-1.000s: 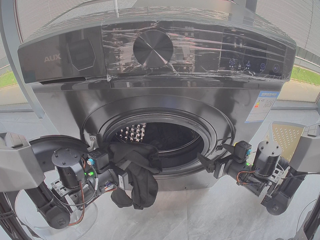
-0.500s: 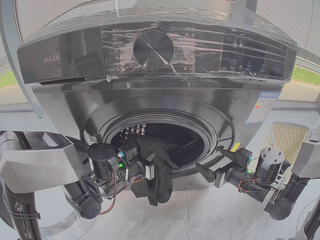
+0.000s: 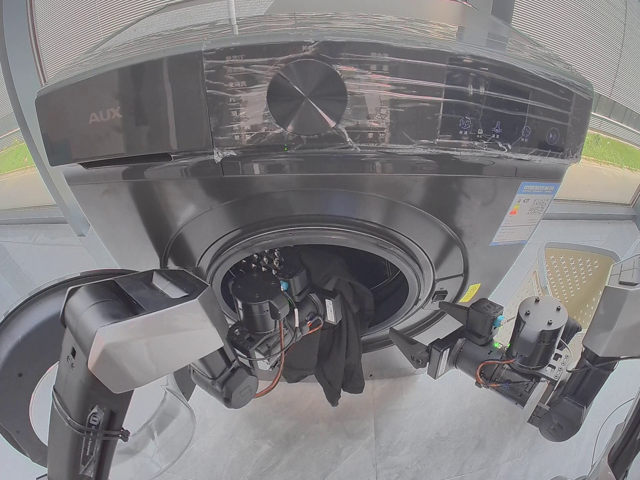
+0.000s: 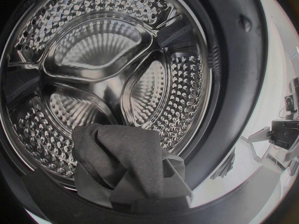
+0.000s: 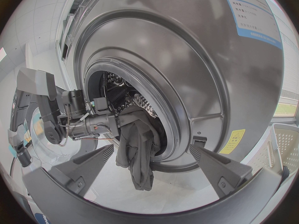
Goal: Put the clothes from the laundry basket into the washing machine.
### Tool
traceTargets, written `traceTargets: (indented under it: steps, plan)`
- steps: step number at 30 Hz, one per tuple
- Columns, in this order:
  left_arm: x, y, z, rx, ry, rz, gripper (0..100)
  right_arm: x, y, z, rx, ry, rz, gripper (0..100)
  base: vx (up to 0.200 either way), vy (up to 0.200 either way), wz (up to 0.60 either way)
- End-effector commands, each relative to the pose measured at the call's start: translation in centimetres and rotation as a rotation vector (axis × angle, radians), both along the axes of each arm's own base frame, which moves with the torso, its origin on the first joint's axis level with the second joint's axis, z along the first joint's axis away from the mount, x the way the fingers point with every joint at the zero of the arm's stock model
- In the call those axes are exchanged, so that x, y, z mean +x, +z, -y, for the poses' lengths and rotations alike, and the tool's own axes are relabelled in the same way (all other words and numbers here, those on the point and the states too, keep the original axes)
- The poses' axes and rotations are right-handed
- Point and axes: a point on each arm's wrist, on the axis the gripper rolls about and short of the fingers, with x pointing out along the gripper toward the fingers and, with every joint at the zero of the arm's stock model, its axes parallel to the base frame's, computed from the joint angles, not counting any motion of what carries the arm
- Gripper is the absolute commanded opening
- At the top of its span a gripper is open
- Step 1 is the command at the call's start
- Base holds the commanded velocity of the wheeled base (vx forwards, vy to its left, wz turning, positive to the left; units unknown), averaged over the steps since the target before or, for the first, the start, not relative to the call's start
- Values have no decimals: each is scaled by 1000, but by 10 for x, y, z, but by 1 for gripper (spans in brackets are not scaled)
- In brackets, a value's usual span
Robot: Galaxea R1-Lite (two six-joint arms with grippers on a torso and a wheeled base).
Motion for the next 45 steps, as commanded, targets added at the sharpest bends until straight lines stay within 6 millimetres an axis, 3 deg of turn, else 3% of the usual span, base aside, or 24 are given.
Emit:
traceTargets:
  steps: [1, 8, 20, 32, 33, 38, 45]
  plan:
    - [21, -18, 13, -16, 8, -38, 0, 0, -1, -1, -3, 0, -4, 100, 0, 0, 0]
    - [51, -10, 27, -19, 21, -40, 0, 1, -2, -1, -3, 0, -7, 100, 0, 0, 0]
    - [112, -9, 26, -31, 138, -28, 0, 2, -2, 0, 0, -3, -5, 100, 0, 0, 0]
    - [119, -5, 29, -38, 170, -17, 0, 3, -3, -1, -1, -3, -8, 100, 0, 0, 0]
    - [118, -6, 29, -37, 170, -19, 100, 3, -3, -1, -1, -3, -8, 100, 0, 0, 0]
    - [115, -5, 26, -23, 174, -41, 100, 4, -3, 0, 0, -6, -7, 100, 0, 0, 0]
    - [75, 9, 18, 100, 119, -206, 100, 4, -2, -1, 2, -2, -4, 100, 0, 0, 0]
